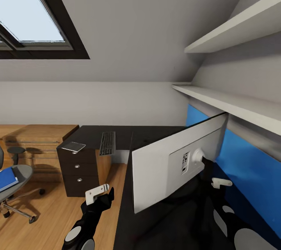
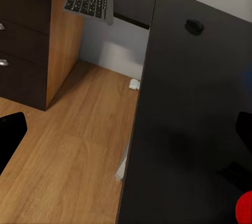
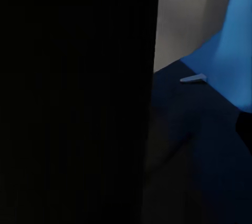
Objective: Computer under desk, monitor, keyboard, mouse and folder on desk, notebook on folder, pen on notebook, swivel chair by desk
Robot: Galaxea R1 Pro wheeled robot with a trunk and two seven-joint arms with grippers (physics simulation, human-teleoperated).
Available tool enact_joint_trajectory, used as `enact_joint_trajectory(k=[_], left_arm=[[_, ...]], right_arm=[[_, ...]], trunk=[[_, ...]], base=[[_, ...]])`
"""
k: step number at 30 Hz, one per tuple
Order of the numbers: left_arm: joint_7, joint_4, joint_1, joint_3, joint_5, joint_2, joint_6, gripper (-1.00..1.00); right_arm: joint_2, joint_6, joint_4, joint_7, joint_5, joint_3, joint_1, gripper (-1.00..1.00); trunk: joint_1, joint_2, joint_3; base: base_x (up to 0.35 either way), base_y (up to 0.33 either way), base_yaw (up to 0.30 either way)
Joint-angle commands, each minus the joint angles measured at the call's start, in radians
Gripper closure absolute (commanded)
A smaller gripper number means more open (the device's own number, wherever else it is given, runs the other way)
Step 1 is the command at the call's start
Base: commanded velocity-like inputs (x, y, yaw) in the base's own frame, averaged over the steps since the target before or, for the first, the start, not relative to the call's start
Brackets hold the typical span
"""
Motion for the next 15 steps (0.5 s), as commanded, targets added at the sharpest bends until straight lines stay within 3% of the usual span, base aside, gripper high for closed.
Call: enact_joint_trajectory(k=[1, 15], left_arm=[[0.008, -0.001, -0.001, -0.002, 0.006, 0.0, 0.003, -1.0], [0.008, -0.001, -0.001, 0.0, 0.006, 0.0, 0.003, -1.0]], right_arm=[[0.0, -0.003, 0.001, 0.001, 0.003, -0.004, -0.001, -1.0], [0.0, -0.003, 0.001, 0.001, 0.003, -0.003, -0.001, -1.0]], trunk=[[0.0, -0.001, -0.001], [0.0, -0.001, -0.001]], base=[[0.0, 0.0, 0.0], [0.0, 0.0, 0.0]])
